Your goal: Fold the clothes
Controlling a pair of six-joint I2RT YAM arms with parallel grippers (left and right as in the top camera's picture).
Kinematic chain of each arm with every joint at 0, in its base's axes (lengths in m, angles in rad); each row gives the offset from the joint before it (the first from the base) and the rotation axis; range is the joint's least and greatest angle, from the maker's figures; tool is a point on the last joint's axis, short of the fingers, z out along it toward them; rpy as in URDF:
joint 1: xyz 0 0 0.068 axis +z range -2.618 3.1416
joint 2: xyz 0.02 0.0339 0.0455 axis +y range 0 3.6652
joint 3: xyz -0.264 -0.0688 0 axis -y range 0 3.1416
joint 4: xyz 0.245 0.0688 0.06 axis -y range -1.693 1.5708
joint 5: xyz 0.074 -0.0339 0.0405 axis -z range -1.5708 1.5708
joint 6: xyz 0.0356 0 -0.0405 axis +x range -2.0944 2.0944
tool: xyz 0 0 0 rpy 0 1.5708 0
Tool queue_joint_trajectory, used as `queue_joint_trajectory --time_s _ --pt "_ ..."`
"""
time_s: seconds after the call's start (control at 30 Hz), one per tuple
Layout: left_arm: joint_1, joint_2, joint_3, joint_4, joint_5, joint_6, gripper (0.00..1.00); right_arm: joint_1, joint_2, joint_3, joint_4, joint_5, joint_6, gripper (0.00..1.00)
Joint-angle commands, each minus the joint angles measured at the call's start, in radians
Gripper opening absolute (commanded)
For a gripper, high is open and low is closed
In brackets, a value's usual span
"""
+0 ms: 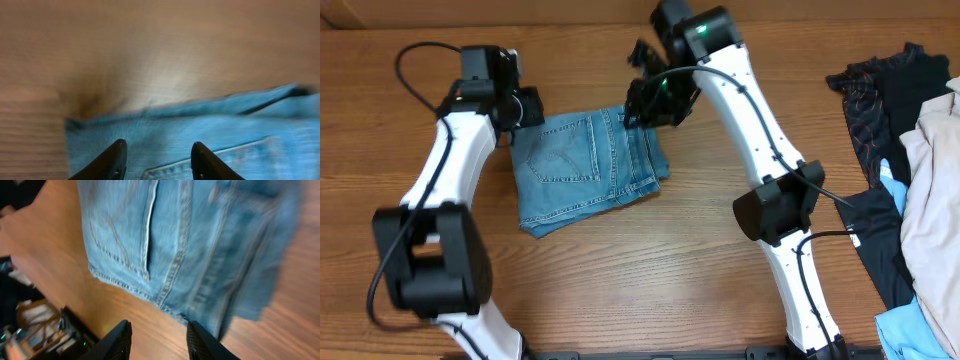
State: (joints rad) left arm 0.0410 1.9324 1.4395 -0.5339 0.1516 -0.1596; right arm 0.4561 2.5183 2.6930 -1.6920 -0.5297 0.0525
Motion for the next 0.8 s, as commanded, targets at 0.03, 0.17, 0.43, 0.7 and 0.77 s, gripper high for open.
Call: queue_joint_trajectory --time_s 0.03,0.17,0.43,0.7,0.77 --pt "0.025 0.123 0.068 -0.068 -0.035 0.030 0.45 0.038 -0.002 -0.132 -0.002 -0.048 0.001 0.40" --pt "0.040 0.172 0.068 -0.151 -0.093 0.034 0.45 0.062 -0.002 -0.242 0.002 -0.004 0.000 0.40" --pt "0.044 0.194 0.068 -0.435 -0.118 0.022 0.34 0.065 -0.002 -0.446 0.157 0.085 -0.011 0.42" --pt "0.043 0.194 0.050 -0.769 -0.117 -0.031 0.19 0.056 -0.003 -0.609 0.479 0.398 -0.026 0.45" --pt "0.042 0.194 0.033 -0.798 -0.116 -0.031 0.15 0.046 -0.005 -0.581 0.505 0.447 -0.027 0.46"
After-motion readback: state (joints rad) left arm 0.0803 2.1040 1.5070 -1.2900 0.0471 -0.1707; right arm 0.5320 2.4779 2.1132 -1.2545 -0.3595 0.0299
